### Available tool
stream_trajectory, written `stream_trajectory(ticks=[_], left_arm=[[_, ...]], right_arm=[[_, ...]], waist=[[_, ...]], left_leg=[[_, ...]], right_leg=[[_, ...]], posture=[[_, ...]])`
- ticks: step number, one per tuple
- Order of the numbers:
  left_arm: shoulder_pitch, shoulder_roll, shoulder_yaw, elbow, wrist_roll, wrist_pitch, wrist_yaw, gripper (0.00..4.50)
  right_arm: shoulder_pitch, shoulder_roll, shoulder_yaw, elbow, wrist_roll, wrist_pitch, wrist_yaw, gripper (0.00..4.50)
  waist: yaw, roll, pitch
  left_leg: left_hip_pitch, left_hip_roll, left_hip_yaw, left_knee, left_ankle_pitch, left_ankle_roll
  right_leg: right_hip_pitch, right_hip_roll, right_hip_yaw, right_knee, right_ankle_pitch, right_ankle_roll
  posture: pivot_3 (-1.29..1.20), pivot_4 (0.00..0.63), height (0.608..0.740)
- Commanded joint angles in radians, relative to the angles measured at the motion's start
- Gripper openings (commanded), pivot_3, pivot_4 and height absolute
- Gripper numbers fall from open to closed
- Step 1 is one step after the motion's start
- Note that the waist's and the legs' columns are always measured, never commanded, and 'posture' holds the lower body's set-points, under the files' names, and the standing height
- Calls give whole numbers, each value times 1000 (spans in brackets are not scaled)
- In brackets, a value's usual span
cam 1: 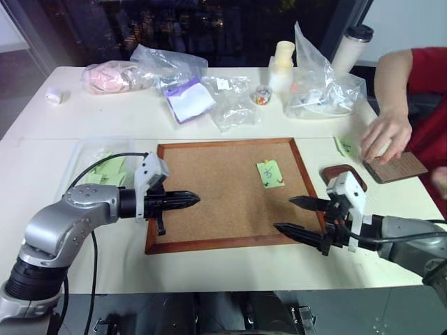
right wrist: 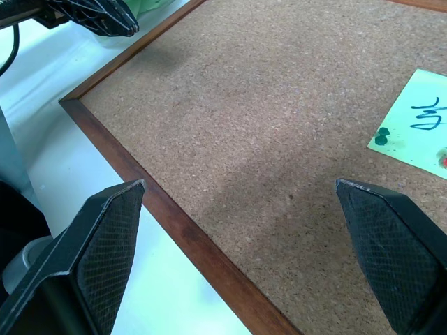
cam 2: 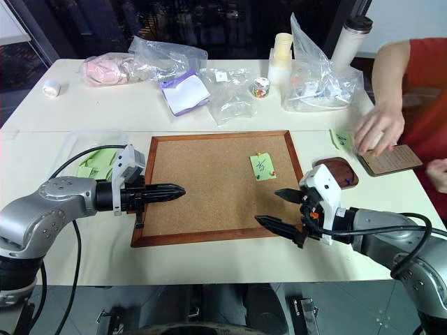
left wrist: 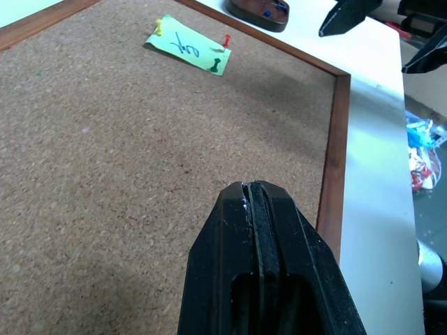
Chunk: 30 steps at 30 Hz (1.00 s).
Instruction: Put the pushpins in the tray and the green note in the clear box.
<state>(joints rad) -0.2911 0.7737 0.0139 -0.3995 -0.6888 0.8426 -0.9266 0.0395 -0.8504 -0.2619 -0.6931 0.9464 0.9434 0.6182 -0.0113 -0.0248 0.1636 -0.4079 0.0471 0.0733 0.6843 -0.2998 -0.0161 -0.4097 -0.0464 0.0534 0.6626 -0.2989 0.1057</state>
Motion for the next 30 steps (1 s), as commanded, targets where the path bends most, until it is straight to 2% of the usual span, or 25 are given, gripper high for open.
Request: stream_trajectory(ticks=[1,21,26,30], left_arm=[[-16,19,16,-14,-4,-6,-9,20],[-17,25,39,-7,-6,-16,-3,20],[-102,34,27,49,27,-60,-27,20],[-208,9,-6,129,59,-112,-65,20]], right_arm=[[-8,12,5,-9,0,-21,-6,4500],[-45,32,66,5,-42,-29,-21,4500],[-87,59,60,41,-37,-25,-58,4500],[-218,89,78,120,-63,-34,-92,4500]], waist=[[0,0,0],[0,0,0],[1,0,0],[-2,0,0]], left_leg=[[0,0,0,0,0,0],[0,0,0,0,0,0],[0,0,0,0,0,0],[0,-1,1,0,0,0]], right_leg=[[0,0,0,0,0,0],[0,0,0,0,0,0],[0,0,0,0,0,0],[0,0,0,0,0,0]], posture=[[0,150,734],[0,150,734],[0,150,734],[0,150,734]])
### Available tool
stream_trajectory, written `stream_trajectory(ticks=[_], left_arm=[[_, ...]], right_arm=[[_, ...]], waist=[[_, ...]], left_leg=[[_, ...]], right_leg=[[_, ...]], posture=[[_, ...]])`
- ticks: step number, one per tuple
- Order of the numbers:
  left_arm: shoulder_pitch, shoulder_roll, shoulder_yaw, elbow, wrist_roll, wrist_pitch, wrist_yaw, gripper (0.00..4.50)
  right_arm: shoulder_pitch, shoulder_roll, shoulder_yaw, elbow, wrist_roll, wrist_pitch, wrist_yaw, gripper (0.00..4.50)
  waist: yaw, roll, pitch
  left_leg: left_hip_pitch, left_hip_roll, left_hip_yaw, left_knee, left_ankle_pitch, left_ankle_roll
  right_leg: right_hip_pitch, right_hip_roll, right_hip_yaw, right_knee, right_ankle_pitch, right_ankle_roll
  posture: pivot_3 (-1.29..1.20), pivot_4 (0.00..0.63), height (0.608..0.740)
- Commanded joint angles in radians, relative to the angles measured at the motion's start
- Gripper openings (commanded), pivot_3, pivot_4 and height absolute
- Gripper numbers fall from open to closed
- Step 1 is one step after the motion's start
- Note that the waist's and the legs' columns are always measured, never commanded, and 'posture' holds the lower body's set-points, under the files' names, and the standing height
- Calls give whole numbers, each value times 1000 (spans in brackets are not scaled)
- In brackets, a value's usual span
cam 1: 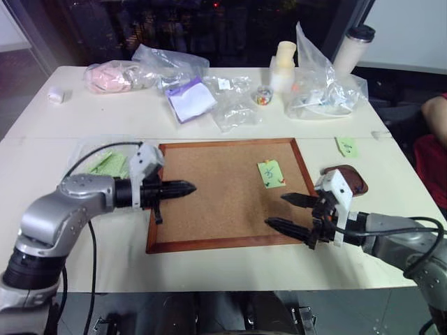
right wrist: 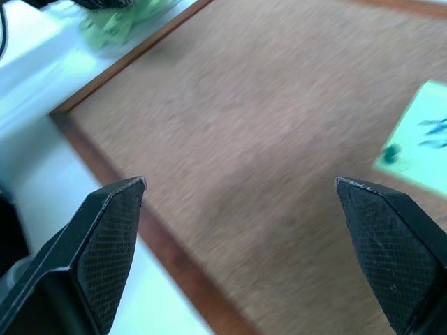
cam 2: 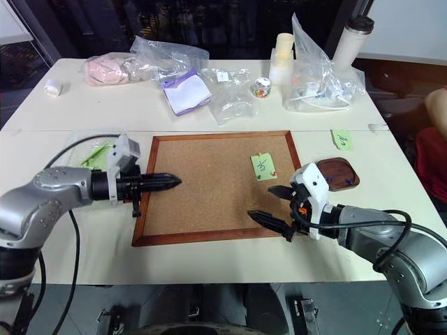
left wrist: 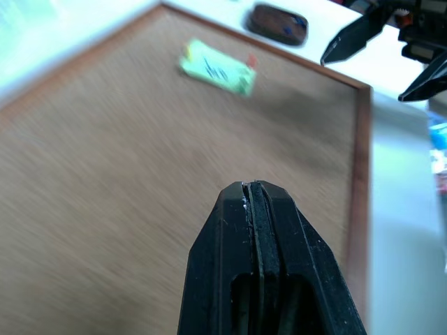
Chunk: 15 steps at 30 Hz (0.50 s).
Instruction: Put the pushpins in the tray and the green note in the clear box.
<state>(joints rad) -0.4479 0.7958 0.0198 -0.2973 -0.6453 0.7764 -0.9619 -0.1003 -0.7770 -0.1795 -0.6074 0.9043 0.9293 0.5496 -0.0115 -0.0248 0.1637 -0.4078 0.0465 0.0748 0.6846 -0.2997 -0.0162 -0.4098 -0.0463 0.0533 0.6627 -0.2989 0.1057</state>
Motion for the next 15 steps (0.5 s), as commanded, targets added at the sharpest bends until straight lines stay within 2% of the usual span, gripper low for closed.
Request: stream_trajectory(ticks=[1,8,11,15], left_arm=[[-69,-27,-36,42,28,-59,-42,20],[-113,-92,-274,231,256,-224,-113,20],[-111,-132,-312,293,286,-253,-143,20],[-108,-150,-342,351,352,-282,-147,20]], right_arm=[[-123,24,10,67,-41,-24,-32,4500],[-341,101,147,367,-270,-169,-8,4500],[-413,143,221,544,-409,-269,-12,4500],[-469,199,242,654,-472,-342,25,4500]], waist=[[-3,0,0],[-1,1,0],[-2,1,0],[-2,1,0]], left_leg=[[0,0,0,0,0,0],[-1,0,2,0,0,0],[-1,0,3,0,0,0],[-2,0,3,0,0,0]], right_leg=[[0,0,0,0,0,0],[-1,1,0,0,0,0],[-2,1,0,0,0,0],[-3,0,0,0,0,0]], posture=[[0,150,734],[0,150,734],[0,150,734],[0,150,734]])
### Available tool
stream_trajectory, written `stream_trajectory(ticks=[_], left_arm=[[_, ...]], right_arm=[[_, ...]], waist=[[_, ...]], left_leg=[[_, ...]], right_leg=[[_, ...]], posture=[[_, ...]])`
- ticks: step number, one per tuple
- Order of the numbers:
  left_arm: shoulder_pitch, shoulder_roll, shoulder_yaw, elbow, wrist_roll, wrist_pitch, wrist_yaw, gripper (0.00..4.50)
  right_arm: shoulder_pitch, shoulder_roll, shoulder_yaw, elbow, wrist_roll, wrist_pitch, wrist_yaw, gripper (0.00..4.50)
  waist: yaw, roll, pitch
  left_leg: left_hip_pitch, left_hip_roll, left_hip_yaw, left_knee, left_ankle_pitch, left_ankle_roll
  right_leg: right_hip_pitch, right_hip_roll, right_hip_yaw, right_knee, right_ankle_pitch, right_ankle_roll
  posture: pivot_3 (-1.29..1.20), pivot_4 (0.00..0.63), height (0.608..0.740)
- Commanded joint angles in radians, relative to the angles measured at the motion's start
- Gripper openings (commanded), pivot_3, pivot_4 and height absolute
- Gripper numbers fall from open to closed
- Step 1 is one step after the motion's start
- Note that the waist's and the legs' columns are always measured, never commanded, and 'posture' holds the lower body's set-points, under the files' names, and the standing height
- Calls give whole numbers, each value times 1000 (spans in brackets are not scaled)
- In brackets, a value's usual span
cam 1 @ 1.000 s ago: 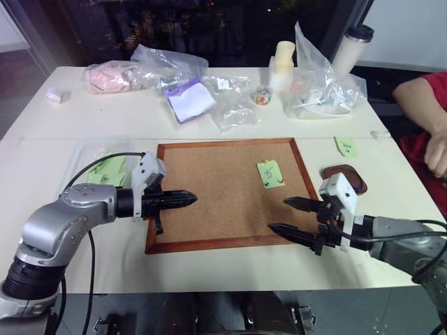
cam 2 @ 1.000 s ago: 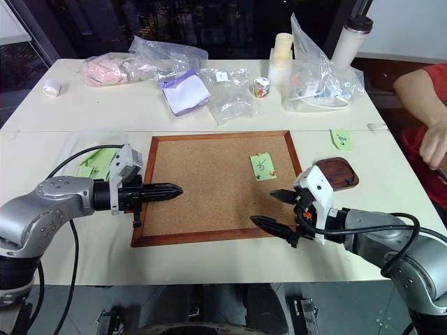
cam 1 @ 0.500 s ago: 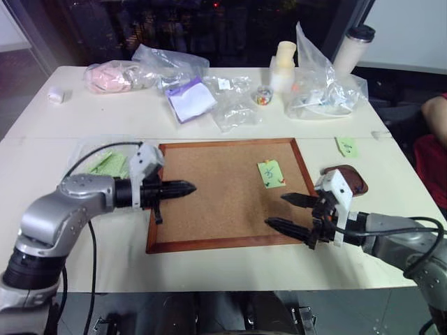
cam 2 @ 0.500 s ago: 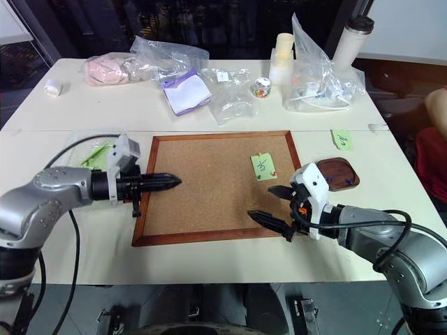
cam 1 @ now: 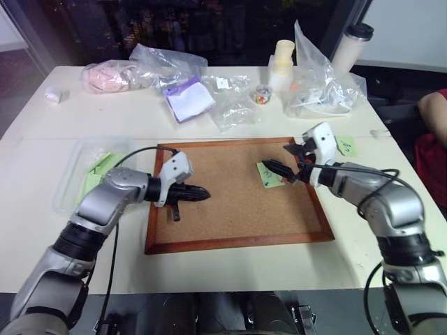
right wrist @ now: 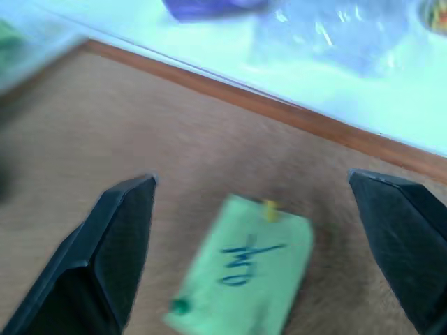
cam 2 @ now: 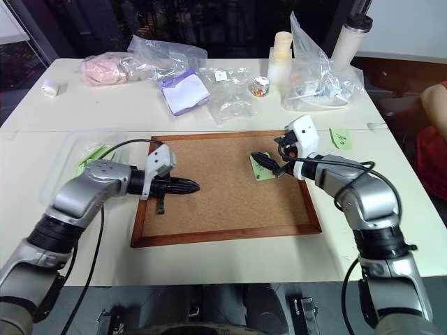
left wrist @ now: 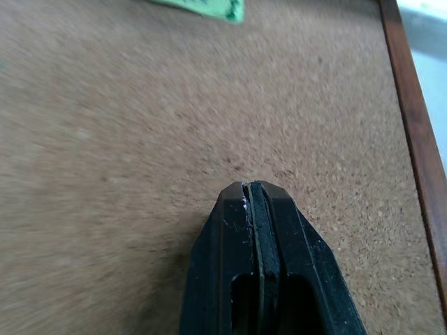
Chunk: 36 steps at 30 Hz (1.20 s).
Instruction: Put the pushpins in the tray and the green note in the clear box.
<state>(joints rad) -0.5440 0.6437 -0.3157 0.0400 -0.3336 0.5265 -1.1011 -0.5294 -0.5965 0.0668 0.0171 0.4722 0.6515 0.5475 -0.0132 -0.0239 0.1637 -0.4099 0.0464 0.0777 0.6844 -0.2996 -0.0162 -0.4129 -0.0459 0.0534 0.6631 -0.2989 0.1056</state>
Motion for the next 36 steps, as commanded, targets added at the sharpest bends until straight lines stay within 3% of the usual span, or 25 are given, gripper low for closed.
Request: stream_trajectory(ticks=[1,8,9,11,18,25,30,36], left_arm=[[-1,4,-12,19,54,-37,-8,20],[57,12,6,-21,72,-20,8,20],[61,12,10,-28,71,-16,11,1],[72,12,15,-47,69,-5,18,0],[91,14,27,-81,70,22,35,0],[92,18,20,-73,94,22,43,0],[105,46,-58,-24,195,-54,32,0],[117,36,-65,-4,194,-75,16,0]], right_arm=[[-50,33,3,57,-55,-83,36,4500],[-71,77,13,170,-131,-153,93,4500],[-73,81,12,180,-137,-156,100,4241],[-76,89,16,205,-152,-166,113,3654],[-91,111,8,262,-192,-195,139,77],[-96,123,-15,260,-208,-216,132,77],[-84,123,-81,186,-190,-253,98,77],[-69,115,-140,100,-157,-225,88,77]], waist=[[0,0,0],[-3,1,-1],[-5,1,-1],[-6,1,-1],[-6,1,-1],[-7,2,-1],[-5,3,-1],[-7,7,-4]], left_leg=[[0,0,0,0,0,0],[1,1,0,0,0,0],[1,1,0,0,0,0],[1,1,0,0,0,0],[2,1,0,0,0,0],[2,1,0,0,0,0],[2,1,0,0,0,0],[4,1,0,0,0,0]], right_leg=[[0,0,0,0,0,0],[1,0,0,1,0,0],[1,0,0,1,0,0],[1,0,0,1,0,0],[1,0,0,1,0,0],[1,0,0,2,0,0],[1,0,0,2,0,0],[3,0,1,2,0,0]], posture=[[0,150,734],[0,150,734],[0,150,734],[0,150,734],[0,150,734],[0,150,734],[0,150,734],[0,150,734]])
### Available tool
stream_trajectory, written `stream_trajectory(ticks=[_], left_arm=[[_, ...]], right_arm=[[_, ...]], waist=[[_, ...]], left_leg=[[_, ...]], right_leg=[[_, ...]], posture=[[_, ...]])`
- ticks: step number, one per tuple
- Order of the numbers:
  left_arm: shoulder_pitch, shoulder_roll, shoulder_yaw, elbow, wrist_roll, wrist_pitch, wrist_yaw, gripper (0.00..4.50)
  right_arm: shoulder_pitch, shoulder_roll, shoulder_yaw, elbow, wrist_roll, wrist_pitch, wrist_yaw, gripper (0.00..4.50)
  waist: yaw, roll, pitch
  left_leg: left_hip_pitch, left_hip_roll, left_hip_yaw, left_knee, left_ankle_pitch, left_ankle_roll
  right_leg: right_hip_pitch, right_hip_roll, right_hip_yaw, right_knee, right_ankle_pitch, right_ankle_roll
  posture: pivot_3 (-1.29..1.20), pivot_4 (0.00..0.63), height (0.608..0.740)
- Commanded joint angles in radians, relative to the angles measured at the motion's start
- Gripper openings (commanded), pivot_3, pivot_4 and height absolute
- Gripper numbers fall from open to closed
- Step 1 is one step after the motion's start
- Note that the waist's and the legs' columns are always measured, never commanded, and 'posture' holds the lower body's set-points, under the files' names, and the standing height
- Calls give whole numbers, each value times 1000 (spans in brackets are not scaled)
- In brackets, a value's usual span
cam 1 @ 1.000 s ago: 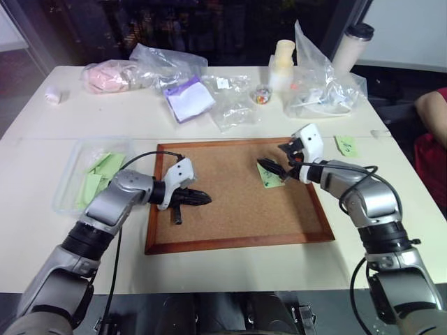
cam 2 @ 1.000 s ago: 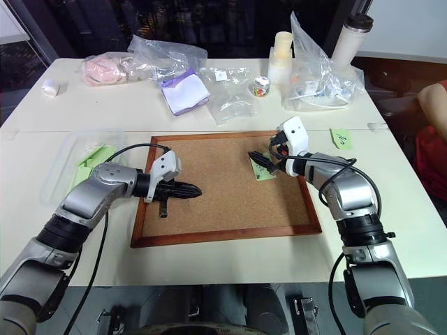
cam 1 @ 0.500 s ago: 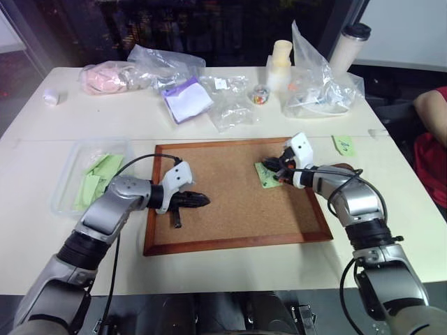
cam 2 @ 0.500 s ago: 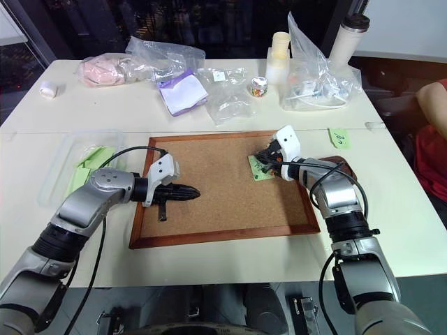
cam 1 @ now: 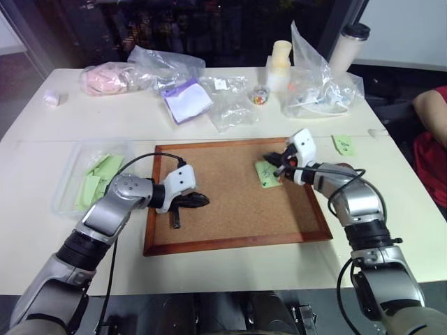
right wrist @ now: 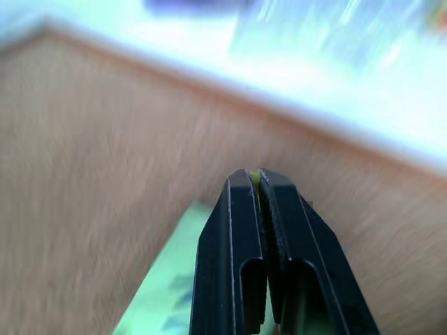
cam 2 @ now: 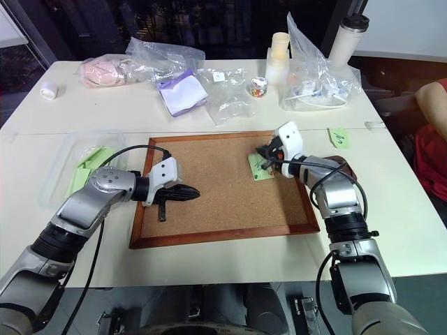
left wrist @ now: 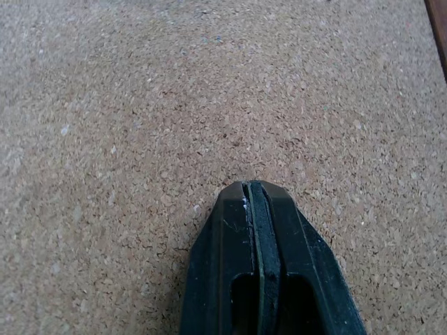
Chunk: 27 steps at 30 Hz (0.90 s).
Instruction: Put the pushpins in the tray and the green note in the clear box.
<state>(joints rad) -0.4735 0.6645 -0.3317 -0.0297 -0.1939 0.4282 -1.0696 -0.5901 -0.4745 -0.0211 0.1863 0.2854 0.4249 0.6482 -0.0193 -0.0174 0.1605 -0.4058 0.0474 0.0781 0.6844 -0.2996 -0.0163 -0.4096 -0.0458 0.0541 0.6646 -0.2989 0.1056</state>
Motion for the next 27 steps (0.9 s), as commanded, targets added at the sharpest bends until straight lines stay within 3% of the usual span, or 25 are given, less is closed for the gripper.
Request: stream_trajectory(ticks=[1,6,13,24,27], left_arm=[[45,13,-47,70,54,20,-15,0],[32,-4,-27,80,43,9,-13,0],[2,-38,13,118,54,-35,26,0],[-20,-58,-2,163,75,-76,8,0],[-25,-60,-4,171,75,-84,5,0]], right_arm=[[-5,-6,-63,-84,36,10,-18,77],[26,-14,-142,-156,53,49,-90,77],[231,-155,-306,-219,30,131,-166,77],[374,-189,-335,-179,24,143,-175,77],[375,-185,-336,-152,23,135,-182,852]], waist=[[-1,1,-1],[1,4,-3],[10,5,-3],[6,9,-6],[9,9,-6]], left_leg=[[0,0,0,0,0,0],[1,0,0,0,0,0],[0,-1,0,0,0,0],[15,-1,0,-1,0,0],[15,-1,0,-1,0,0]], right_leg=[[0,0,0,0,0,0],[1,0,0,0,0,0],[1,-1,0,-1,0,0],[15,0,2,-2,0,0],[16,-1,1,-2,0,0]], posture=[[0,150,734],[0,150,734],[0,150,734],[0,150,734],[0,150,734]])
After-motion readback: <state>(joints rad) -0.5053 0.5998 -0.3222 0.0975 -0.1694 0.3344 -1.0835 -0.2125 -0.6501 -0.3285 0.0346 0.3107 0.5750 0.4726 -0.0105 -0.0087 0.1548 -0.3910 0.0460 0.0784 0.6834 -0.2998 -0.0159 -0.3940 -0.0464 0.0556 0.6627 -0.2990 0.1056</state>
